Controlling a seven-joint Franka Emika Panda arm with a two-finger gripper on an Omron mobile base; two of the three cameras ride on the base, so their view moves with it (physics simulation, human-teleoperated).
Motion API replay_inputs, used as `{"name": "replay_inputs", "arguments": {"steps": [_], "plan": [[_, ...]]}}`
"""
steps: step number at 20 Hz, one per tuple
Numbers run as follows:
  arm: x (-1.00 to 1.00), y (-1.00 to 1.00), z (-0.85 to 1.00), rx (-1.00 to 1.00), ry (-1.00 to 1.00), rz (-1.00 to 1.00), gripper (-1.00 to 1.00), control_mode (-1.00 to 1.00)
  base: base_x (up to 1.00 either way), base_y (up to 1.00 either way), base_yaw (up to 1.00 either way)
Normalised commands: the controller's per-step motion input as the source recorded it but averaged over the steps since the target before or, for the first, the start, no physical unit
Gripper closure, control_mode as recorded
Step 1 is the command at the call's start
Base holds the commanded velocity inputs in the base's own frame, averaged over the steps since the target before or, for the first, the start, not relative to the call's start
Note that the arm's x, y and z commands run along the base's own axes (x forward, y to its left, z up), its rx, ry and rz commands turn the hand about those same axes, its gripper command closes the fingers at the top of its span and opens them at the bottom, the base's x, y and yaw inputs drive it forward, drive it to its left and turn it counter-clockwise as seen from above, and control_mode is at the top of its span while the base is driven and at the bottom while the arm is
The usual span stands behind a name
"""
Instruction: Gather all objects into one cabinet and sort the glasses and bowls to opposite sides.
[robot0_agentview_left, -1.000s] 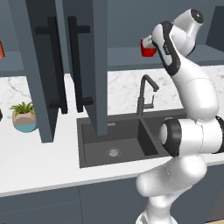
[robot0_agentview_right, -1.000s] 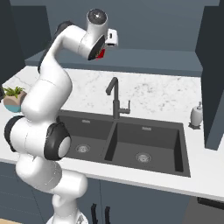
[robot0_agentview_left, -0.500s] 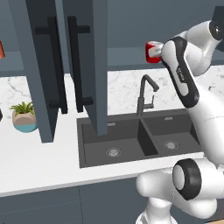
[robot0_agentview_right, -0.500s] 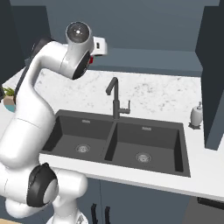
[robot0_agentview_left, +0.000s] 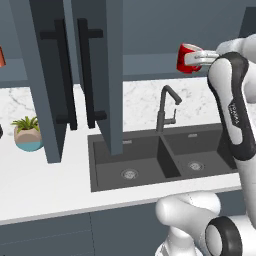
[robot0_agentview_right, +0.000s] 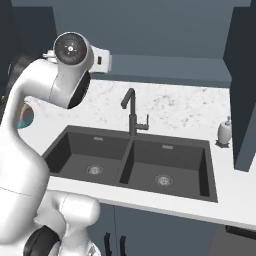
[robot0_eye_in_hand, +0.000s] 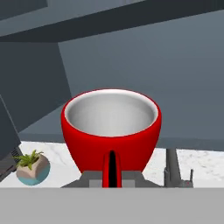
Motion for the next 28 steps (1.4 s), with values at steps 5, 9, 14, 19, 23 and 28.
{"name": "replay_inputs", "arguments": {"steps": [5,9,14,19,23,28], "plan": [[-0.98,-0.01,0.29,0.11,0.00,0.02,1.00,-1.00,0.00,0.00,0.00],[-1.00,0.00,0.06,0.02,0.00,0.05,1.00,-1.00,0.00,0.00,0.00],[-1.00,0.00,0.01,0.00,0.00,0.06,1.00,-1.00,0.00,0.00,0.00],[-1.00,0.00,0.00,0.00,0.00,0.06,1.00,-1.00,0.00,0.00,0.00],[-0.81,0.00,0.00,0.00,0.00,0.03,1.00,-1.00,0.00,0.00,0.00],[-0.29,0.00,0.00,0.00,0.00,0.02,1.00,1.00,-0.15,0.00,0.02]]}}
